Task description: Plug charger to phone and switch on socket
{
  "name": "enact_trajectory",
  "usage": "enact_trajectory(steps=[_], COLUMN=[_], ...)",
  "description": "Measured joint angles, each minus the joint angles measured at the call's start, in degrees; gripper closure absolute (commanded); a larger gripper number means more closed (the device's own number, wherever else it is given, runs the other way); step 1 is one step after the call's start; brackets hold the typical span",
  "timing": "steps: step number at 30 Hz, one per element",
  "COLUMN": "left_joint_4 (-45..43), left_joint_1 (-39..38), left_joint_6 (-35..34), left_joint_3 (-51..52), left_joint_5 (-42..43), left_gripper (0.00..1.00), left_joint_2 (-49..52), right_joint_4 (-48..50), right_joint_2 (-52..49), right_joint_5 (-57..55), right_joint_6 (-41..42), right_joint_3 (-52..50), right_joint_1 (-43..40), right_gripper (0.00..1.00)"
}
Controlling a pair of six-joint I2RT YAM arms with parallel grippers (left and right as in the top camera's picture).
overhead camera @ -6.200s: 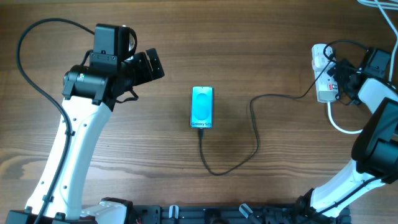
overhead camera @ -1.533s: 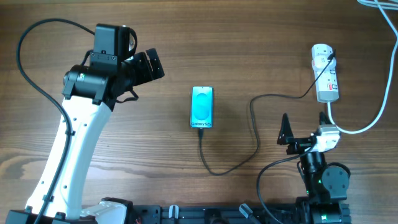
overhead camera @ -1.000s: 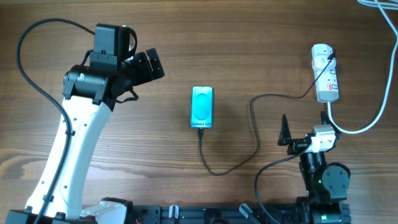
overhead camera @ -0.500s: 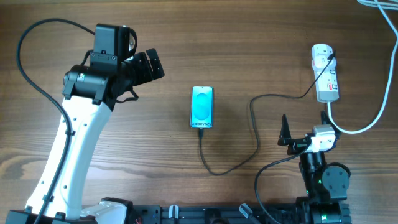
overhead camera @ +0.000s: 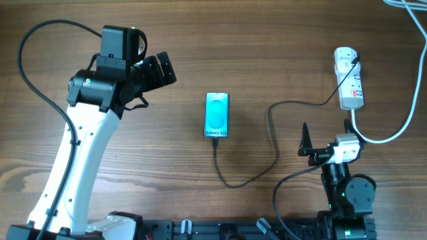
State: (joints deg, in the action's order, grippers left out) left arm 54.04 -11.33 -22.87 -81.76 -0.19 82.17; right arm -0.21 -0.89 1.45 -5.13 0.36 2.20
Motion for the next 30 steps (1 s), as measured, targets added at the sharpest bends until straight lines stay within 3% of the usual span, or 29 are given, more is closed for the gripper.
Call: enact_trajectory(steps=[30], left_joint_4=[1.3], left_joint_1=[0.0], left_joint_6=[0.0], left_joint_3=[0.0], left_joint_5=[0.0], left_gripper=[0.0], left_joint_2=[-0.1], right_joint_4=[0.0], right_joint_2=[0.0], right_joint_5=[0.0], right_joint_6=[-0.2], right_joint_3=[0.0], right_joint_1=[0.0], right_gripper=[0.0])
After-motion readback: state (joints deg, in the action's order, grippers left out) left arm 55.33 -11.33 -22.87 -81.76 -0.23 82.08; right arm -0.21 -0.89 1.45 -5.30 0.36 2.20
